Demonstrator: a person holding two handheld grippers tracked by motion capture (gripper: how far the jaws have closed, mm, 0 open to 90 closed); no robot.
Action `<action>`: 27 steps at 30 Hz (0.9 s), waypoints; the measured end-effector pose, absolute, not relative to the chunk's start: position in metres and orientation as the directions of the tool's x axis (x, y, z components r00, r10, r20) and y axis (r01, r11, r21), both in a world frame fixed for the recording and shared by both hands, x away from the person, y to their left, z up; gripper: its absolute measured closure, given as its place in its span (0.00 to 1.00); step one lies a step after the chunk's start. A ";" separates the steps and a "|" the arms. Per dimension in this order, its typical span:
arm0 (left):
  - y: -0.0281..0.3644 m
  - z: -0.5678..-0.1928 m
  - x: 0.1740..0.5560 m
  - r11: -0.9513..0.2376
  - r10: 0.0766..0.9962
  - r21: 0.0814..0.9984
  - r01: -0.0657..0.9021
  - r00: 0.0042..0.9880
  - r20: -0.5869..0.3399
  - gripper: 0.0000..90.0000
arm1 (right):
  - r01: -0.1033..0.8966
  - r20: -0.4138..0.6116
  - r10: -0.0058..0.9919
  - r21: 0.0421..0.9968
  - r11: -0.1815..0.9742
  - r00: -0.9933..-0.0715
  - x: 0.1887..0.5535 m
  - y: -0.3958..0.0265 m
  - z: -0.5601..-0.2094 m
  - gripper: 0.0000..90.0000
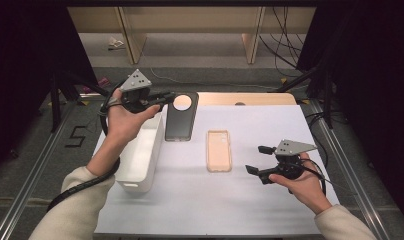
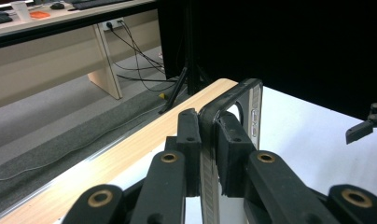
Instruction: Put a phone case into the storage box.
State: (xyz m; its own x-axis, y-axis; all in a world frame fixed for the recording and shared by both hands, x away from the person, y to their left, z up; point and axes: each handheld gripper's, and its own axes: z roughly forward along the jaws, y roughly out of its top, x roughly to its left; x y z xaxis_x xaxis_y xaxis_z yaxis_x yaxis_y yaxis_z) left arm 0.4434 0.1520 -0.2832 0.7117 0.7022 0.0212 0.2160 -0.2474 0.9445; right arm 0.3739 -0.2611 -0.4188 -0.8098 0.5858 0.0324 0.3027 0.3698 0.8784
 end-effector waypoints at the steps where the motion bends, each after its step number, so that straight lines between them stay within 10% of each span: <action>1: 0.153 -0.283 0.444 -0.245 0.704 0.945 0.215 0.710 0.021 0.89 | 0.304 0.032 0.588 0.878 0.370 -0.808 0.374 -0.262 -0.419 0.19; 27: 0.196 -0.281 0.470 -0.245 0.754 0.945 0.219 0.655 0.043 0.89 | 0.311 0.040 0.593 0.878 0.364 -0.804 0.374 -0.264 -0.420 0.19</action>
